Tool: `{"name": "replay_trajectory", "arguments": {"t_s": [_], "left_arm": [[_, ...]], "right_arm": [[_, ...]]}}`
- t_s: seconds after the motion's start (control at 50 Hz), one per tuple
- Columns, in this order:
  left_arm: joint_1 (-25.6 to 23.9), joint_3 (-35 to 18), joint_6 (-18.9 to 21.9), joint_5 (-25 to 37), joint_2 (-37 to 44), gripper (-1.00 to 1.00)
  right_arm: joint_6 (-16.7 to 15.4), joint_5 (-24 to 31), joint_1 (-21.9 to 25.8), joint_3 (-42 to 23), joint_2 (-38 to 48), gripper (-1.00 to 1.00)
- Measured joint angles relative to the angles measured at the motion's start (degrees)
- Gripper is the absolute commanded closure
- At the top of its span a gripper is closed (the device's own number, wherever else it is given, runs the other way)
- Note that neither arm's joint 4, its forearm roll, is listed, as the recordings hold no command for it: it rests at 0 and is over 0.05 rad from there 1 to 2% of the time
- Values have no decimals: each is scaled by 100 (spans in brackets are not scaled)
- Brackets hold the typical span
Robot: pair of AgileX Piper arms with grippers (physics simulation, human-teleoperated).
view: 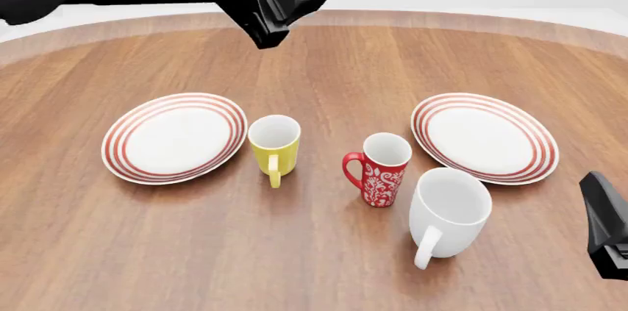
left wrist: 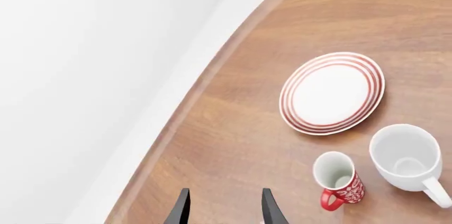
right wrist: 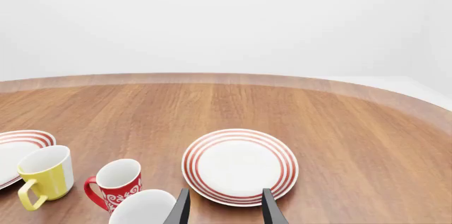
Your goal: Put the red mug on the left plate.
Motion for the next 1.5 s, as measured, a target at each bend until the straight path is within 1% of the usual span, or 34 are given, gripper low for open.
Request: {"name": "replay_trajectory", "arguments": {"t_s": [0.34,0.68,1.22,1.5], "left_arm": [[-189,574,-53,-329,269,-100],[-351,980,-170,-584,446,-100],[-606,1374,-368,-904,808,-100],[-667,1541,-478,-1174,1073,-100]], "right_arm": [[0,-3,0,2,2,-100],[1,-4,-1,2,2,-100],[1,-4,-1,2,3,-100],[1,-4,-1,2,3,-100]]}}
